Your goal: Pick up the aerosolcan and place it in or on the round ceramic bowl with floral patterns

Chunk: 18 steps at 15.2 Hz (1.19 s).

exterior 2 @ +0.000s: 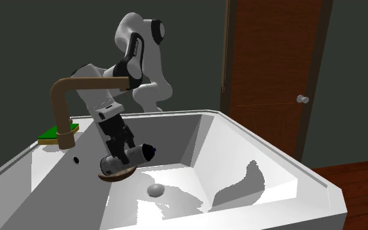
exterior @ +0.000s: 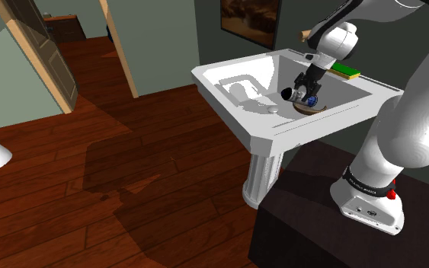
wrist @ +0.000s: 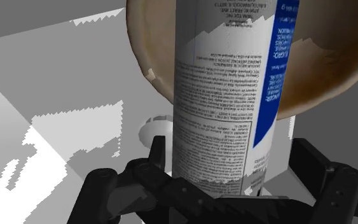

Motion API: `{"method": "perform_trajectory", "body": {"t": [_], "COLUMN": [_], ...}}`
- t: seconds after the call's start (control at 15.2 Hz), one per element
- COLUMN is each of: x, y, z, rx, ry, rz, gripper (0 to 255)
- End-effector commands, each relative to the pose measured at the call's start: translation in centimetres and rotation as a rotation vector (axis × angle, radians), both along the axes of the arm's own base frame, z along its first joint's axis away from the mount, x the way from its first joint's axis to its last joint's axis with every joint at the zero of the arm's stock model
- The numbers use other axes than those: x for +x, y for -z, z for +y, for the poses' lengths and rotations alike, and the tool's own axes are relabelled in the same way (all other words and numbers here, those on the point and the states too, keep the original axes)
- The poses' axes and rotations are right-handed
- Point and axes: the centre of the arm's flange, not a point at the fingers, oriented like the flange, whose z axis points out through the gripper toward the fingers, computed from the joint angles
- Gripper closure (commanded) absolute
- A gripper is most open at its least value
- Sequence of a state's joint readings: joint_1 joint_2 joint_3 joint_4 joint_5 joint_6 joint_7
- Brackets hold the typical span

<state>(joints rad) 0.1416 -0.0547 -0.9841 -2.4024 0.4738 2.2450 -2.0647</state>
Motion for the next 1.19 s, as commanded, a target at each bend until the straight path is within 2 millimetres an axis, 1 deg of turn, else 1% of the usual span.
{"method": "perform_trajectory", "body": {"t": [0.0,0.26,0.33,0.92,1.12], "x": [0.0,0.0,0.0,0.0,0.0], "y": [0.1,0.1,0.1,0.1,-1.5], "z": [0.1,0.1,0.1,0.1,0.1], "rx": [0.000,0.000,0.000,0.000,0.000], "ry": [0.000,0.000,0.000,0.000,0.000], "rz": [0.000,0.000,0.000,0.000,0.000], "gripper": [0,0,255,255,255]}}
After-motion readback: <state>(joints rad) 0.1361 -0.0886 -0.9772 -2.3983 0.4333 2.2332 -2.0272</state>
